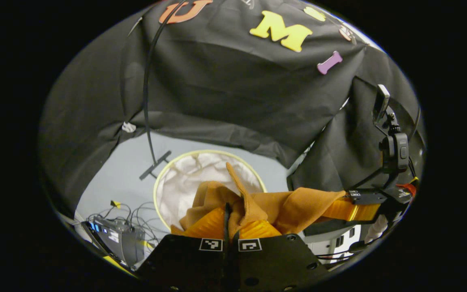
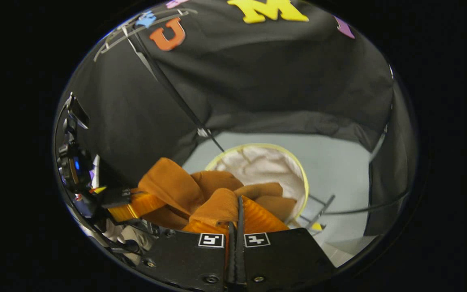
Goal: Grasp the clothes on the hanger with both hands and then place them into the laundry hamper below.
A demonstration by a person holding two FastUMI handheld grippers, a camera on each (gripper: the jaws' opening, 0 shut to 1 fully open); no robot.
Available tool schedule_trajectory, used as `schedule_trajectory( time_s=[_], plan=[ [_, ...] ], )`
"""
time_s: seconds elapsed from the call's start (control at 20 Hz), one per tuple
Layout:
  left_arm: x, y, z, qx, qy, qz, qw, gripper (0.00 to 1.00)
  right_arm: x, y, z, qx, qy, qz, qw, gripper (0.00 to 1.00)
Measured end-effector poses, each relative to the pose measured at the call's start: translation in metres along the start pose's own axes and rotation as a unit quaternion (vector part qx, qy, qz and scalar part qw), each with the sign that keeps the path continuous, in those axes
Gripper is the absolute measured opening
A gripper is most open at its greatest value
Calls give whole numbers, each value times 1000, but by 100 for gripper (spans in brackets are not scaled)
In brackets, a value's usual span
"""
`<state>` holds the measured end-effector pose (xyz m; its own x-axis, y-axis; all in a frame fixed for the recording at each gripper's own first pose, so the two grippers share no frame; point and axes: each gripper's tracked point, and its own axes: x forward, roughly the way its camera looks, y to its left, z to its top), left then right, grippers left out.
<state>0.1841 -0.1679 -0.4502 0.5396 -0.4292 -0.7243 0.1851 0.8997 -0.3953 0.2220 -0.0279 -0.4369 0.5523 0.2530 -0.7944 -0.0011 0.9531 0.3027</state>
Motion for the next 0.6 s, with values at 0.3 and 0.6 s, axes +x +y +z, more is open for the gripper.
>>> schedule_trajectory(
  time_s=[0.3,0.6],
  plan=[
    [1,1,-1,7,7,5,1000,0,1,-2,-6,-7,3,-7,1000,6],
    [-2,14,2,7,5,26,1000,1,0,-7,2,-3,-8,-13,1000,7]
  ],
)
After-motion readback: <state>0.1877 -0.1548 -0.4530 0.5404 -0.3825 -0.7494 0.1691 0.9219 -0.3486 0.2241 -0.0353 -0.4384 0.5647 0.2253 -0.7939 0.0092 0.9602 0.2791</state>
